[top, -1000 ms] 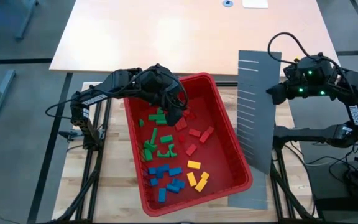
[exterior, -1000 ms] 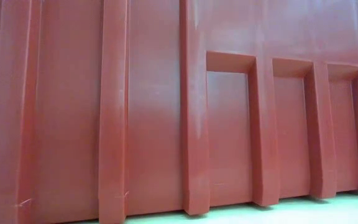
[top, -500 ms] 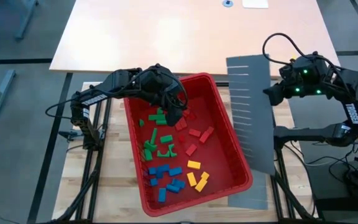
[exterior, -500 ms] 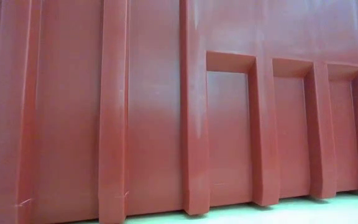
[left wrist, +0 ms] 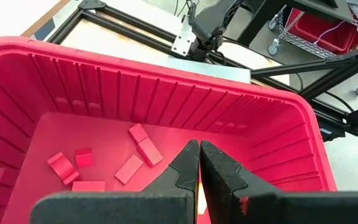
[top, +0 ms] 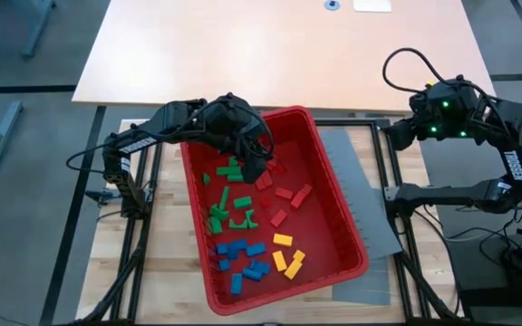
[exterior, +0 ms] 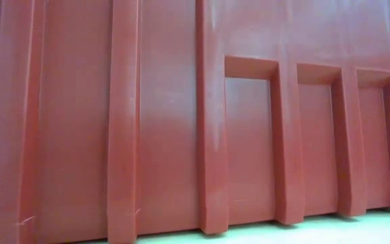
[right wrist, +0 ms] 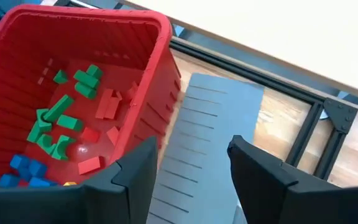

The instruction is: Sort blocks

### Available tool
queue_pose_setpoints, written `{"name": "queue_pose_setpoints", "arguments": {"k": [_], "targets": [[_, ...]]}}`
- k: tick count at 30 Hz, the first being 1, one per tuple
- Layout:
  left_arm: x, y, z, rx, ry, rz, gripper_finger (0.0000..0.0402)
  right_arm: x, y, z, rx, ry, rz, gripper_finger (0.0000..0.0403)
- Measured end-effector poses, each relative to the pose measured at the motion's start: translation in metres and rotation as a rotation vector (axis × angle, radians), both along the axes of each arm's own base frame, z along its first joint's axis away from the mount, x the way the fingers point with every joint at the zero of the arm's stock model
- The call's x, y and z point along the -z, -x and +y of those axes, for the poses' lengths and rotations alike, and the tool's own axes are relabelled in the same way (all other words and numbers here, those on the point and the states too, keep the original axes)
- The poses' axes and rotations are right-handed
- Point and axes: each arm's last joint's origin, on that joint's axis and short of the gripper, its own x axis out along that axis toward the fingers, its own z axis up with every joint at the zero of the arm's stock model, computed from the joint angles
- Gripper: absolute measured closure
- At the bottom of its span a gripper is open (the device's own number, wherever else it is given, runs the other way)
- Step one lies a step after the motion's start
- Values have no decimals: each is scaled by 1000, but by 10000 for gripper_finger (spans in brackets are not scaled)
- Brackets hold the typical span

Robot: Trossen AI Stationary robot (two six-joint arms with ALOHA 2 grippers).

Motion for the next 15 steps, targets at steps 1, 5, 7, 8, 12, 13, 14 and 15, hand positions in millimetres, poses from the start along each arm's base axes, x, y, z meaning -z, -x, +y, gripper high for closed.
{"name": "queue_pose_setpoints", "arguments": {"k": [1,5,7,8,12,13,14,15], "targets": [[0,0,0,0,0,0,402,0,0,0,0,0,0,228],[0,0,0,2,-3,3,402,1,-5,-2,-23,-28,-3,231],[2,1,0,10,-10,21,402,2,-11,-5,-57,-58,-6,240],[3,3,0,16,-14,43,402,2,-14,-6,-77,-75,-5,247],[14,9,-2,42,-25,166,402,8,-30,-14,-158,-125,22,295],[18,10,-2,46,-25,200,402,9,-34,-16,-168,-129,36,312],[22,12,-2,54,-26,237,402,11,-39,-18,-176,-135,50,331],[26,12,-3,62,-26,272,402,12,-43,-21,-182,-141,62,352]]}}
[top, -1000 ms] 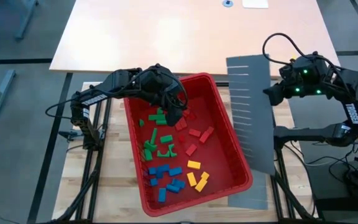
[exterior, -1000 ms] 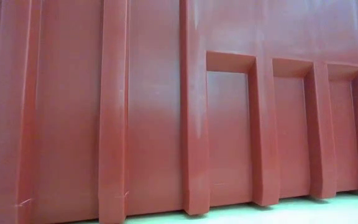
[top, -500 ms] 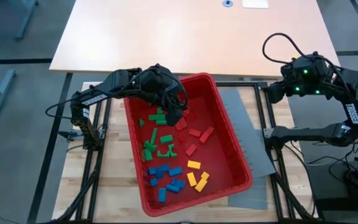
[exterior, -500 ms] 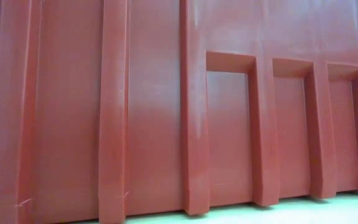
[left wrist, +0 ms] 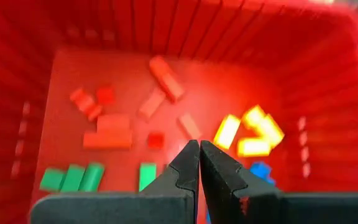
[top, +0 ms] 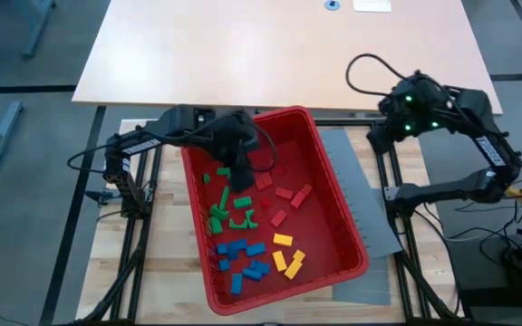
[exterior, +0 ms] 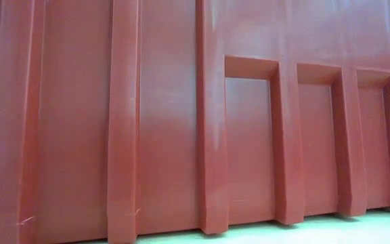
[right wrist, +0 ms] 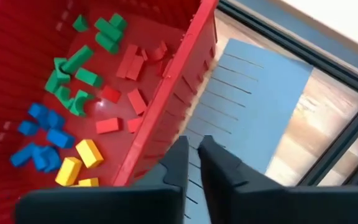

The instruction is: Sort blocks

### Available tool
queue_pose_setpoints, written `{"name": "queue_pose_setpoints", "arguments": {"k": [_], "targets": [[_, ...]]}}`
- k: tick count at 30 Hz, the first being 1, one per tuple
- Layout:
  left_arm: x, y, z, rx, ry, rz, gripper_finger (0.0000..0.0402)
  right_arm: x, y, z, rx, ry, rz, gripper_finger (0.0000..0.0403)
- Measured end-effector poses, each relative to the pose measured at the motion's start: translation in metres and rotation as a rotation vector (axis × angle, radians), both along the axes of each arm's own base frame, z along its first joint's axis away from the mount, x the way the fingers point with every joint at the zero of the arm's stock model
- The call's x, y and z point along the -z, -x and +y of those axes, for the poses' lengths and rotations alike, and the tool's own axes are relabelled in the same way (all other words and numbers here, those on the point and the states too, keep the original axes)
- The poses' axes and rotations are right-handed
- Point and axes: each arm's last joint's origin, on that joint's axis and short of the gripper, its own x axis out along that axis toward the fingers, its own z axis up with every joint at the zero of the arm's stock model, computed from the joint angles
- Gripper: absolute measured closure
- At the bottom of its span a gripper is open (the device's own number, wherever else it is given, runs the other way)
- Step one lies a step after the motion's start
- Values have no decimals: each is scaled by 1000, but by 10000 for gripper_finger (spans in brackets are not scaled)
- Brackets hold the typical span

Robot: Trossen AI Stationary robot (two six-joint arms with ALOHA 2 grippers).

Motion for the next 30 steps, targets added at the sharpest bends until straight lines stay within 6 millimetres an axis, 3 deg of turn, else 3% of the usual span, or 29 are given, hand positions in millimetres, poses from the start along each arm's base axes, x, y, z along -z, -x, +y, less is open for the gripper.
{"name": "queue_pose_setpoints", "arguments": {"k": [3,17,30], "targets": [[13,-1,-4,20,6,76,402,4,-10,-6,-26,-3,33,394],[88,-10,-42,139,147,367,401,20,-44,-28,-113,-21,152,402],[144,22,-70,204,383,627,401,23,-53,-34,-140,-5,163,402]]}}
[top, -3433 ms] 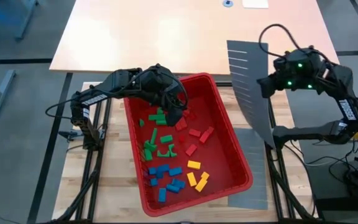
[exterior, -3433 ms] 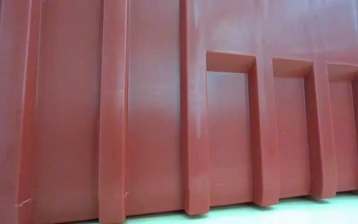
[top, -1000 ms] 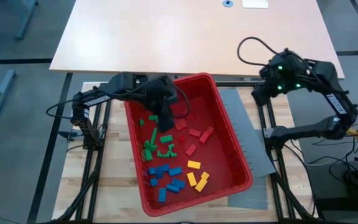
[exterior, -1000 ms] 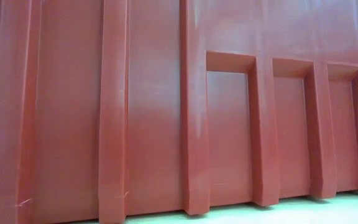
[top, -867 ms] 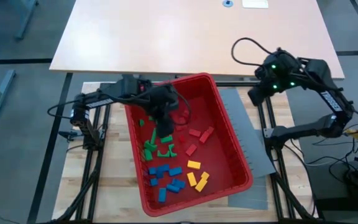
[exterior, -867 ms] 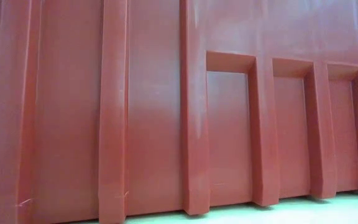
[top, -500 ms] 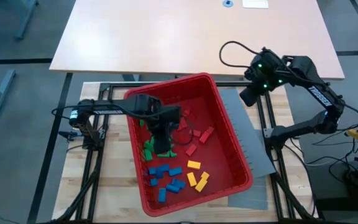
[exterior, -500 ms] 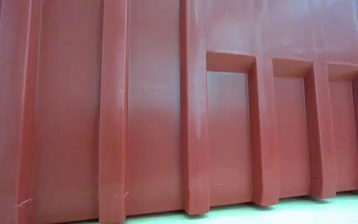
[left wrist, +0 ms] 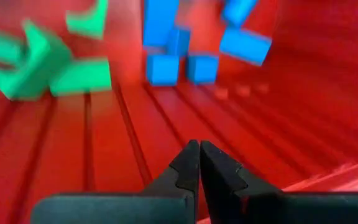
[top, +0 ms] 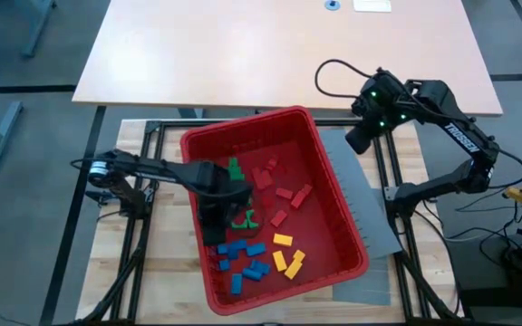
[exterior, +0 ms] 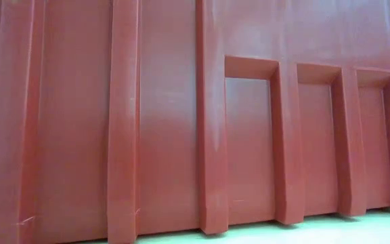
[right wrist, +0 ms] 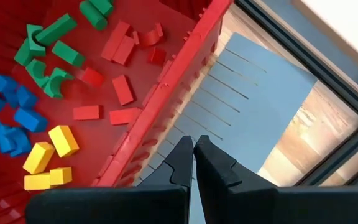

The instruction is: Sort blocks

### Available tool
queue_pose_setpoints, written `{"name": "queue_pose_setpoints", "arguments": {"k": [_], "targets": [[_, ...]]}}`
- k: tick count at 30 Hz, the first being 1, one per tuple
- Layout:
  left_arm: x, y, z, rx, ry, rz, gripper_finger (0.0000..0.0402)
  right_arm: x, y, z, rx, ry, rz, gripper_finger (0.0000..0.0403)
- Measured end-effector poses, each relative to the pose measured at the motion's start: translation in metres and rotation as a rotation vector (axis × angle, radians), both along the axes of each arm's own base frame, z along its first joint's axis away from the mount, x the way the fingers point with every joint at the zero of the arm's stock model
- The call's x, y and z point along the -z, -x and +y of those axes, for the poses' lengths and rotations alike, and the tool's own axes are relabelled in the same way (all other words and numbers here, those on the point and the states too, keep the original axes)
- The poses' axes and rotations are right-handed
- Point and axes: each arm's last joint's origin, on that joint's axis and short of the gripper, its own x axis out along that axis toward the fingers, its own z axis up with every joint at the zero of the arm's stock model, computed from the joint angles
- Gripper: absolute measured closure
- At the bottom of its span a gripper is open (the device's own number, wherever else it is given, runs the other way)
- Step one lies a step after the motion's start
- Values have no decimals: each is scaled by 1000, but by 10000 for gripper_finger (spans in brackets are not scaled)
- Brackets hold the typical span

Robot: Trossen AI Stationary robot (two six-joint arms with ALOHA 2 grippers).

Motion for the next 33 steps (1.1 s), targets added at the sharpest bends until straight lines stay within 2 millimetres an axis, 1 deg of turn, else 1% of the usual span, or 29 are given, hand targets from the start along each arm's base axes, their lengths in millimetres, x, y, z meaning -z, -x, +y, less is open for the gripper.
{"name": "queue_pose_setpoints", "arguments": {"k": [4,7,8,10,12,14,16,19,21,24,28,31,33], "targets": [[16,16,-6,20,6,49,401,-1,-1,-1,5,6,-15,403],[26,34,-7,25,-77,118,401,-1,-1,-1,13,3,-17,403],[29,41,-5,22,-119,155,401,-1,-1,-1,14,4,-19,403],[32,51,-1,21,-184,170,401,-1,-2,-1,20,2,-25,403],[34,68,4,31,-257,242,401,-1,-2,-1,32,-2,-33,403],[37,81,10,24,-318,274,401,-2,-4,-3,42,2,-55,403],[38,93,16,-9,-355,280,401,-3,-7,-4,36,1,-84,403],[35,105,23,-73,-374,255,401,-5,-13,-6,20,-4,-136,403],[32,109,25,-119,-392,235,401,-4,-19,-8,3,-16,-162,403],[19,111,28,-187,-419,128,401,-1,-33,-10,-38,-33,-192,403],[1,101,29,-239,-446,-78,401,5,-53,-12,-129,-38,-212,403],[-8,96,30,-220,-483,-190,402,6,-65,-12,-171,-25,-240,403],[-8,92,31,-160,-520,-244,401,5,-70,-12,-202,-27,-276,403]]}}
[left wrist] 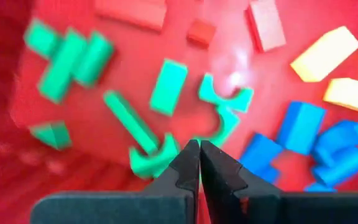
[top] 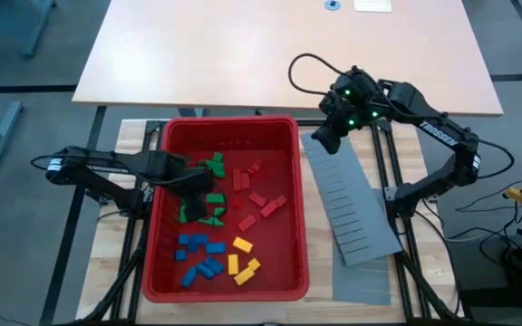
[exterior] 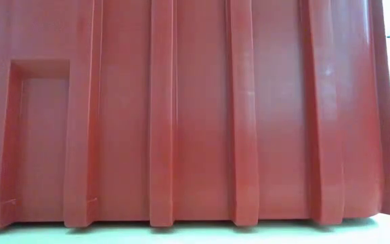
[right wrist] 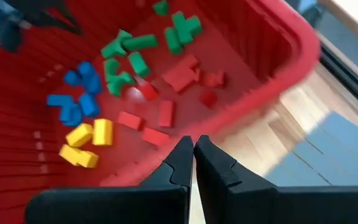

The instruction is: Sort blocks

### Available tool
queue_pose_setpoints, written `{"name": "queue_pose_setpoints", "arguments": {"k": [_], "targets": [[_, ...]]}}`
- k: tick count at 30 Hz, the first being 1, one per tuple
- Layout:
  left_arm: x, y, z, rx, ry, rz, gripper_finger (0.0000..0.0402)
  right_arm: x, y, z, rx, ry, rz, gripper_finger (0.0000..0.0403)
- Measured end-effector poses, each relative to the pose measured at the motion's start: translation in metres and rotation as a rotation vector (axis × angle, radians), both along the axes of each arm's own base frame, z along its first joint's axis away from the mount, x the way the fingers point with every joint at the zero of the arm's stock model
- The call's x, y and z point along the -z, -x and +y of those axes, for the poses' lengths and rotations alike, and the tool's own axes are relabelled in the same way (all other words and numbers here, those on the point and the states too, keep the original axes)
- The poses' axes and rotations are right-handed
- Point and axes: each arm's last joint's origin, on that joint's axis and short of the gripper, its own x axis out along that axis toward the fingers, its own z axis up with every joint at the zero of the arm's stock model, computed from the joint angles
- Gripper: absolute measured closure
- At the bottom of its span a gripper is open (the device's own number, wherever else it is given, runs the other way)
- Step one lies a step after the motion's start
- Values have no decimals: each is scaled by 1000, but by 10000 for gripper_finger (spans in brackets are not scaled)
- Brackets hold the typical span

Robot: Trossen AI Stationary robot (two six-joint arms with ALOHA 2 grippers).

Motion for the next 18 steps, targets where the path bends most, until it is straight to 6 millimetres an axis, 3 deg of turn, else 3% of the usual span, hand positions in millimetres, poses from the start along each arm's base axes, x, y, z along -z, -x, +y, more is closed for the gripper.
{"name": "queue_pose_setpoints", "arguments": {"k": [6,18], "targets": [[16,-13,3,175,-127,19,354,-6,-1,2,-24,3,-68,403],[77,-37,17,372,-181,91,121,-22,10,24,-27,-17,-152,403]]}}
